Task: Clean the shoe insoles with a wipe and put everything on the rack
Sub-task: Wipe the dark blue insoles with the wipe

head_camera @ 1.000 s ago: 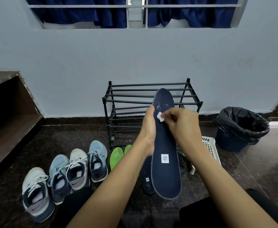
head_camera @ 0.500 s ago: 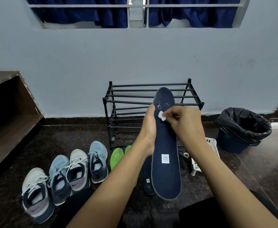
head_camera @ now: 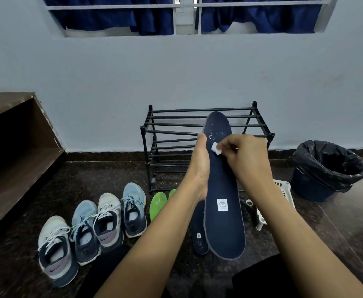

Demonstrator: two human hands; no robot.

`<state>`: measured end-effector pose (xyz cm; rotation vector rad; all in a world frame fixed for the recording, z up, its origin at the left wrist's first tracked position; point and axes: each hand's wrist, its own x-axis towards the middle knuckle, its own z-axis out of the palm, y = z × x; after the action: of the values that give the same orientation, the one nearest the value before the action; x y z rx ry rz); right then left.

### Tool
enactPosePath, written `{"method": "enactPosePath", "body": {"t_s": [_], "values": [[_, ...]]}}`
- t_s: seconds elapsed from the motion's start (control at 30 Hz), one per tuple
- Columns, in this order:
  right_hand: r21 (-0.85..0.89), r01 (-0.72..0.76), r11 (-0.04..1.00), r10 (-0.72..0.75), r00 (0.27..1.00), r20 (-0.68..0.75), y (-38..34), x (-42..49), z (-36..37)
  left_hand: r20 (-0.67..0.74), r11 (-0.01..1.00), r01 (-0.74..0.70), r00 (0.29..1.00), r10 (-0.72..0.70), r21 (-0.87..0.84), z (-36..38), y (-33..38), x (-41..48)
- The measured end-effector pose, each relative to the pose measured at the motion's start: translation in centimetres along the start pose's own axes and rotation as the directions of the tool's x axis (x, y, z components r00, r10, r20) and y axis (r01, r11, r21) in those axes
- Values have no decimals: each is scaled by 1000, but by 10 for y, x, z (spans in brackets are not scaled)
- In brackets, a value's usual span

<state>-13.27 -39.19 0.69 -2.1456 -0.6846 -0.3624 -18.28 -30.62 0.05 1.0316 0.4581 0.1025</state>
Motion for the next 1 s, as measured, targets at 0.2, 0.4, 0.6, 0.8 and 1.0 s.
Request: {"method": "enactPosePath", "body": {"t_s": [0.2, 0.4, 0.6, 0.8, 1.0], "values": [[-33, 46, 998, -44, 997, 59, 0, -2, 5, 5, 999, -24, 1000, 24, 22, -6, 8, 0], [139, -116, 984, 114, 993, 23, 9, 11, -9, 74, 999, -25, 997, 27, -29, 2, 11, -5], [24, -82, 996, 77, 985, 157, 7, 2, -7, 48, 998, -53, 997, 54, -20, -11, 9, 2], [-20, -52, 998, 52, 999, 3, 18, 6, -5, 100, 998, 0, 995, -6, 59, -3, 2, -4], [-29, -56, 998, 59, 994, 89, 16, 0, -7, 93, 1000, 6, 996, -9, 29, -3, 4, -7]]}}
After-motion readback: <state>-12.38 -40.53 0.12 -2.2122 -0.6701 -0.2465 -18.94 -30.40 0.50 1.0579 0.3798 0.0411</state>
